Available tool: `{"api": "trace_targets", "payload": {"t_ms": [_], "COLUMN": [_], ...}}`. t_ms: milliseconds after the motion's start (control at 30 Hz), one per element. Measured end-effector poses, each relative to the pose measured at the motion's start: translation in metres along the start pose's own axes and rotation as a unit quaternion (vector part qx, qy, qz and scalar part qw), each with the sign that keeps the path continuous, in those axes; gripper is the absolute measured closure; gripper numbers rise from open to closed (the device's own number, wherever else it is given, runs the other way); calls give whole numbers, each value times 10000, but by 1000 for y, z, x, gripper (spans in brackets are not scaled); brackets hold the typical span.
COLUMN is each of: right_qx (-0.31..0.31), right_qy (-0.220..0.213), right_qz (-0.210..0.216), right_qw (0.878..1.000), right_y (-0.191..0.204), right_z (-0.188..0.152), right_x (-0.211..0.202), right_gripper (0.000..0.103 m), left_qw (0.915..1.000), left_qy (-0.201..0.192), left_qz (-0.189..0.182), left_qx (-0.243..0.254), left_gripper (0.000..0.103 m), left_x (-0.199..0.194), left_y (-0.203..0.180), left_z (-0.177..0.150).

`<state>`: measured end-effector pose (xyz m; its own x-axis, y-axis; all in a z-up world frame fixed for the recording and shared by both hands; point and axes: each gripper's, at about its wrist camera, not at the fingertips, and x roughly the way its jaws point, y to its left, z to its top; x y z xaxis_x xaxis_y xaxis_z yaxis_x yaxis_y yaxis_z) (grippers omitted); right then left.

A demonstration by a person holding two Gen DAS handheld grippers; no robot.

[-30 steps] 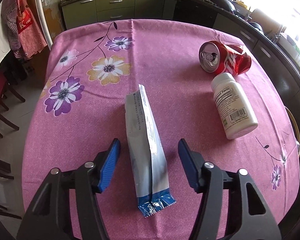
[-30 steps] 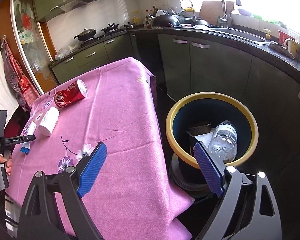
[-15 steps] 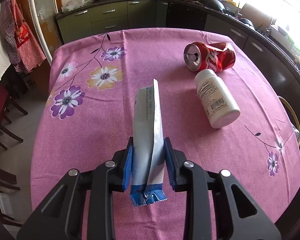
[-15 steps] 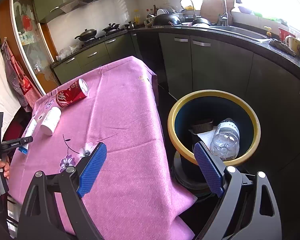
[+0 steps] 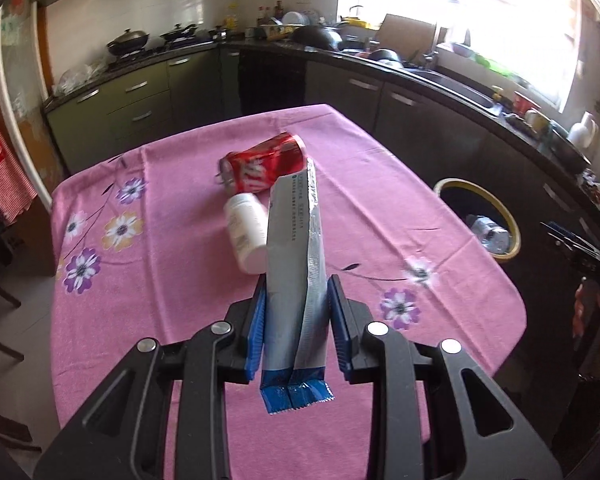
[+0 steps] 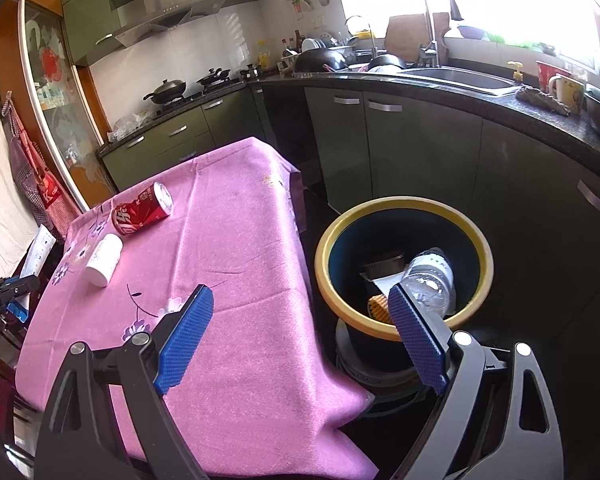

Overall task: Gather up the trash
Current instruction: 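Carry the snack bag over the bin and open the left gripper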

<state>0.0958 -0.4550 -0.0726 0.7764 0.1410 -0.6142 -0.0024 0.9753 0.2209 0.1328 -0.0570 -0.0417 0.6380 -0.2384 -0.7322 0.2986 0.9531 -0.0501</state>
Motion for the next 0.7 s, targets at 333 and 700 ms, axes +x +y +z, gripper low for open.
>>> {"api": "trace_targets", "payload": {"t_ms": [333, 700], "right_qx": [644, 1194], "right_qy": [-397, -540], "right_qz": [-586, -951], "right_qw": [9954, 9868], "right_y": [-77, -142], "right_z": [-4, -20], "right_x": [-40, -67], "right_gripper": [15, 14], "left_qw": [9834, 9663], "left_qy": [324, 1077], "left_qz": [-1387, -1720], "left_qx": [1120, 1580], "left_gripper": [75, 75], "left_x": [77, 226], "left_y": [-140, -276], "left_z": [66, 113]}}
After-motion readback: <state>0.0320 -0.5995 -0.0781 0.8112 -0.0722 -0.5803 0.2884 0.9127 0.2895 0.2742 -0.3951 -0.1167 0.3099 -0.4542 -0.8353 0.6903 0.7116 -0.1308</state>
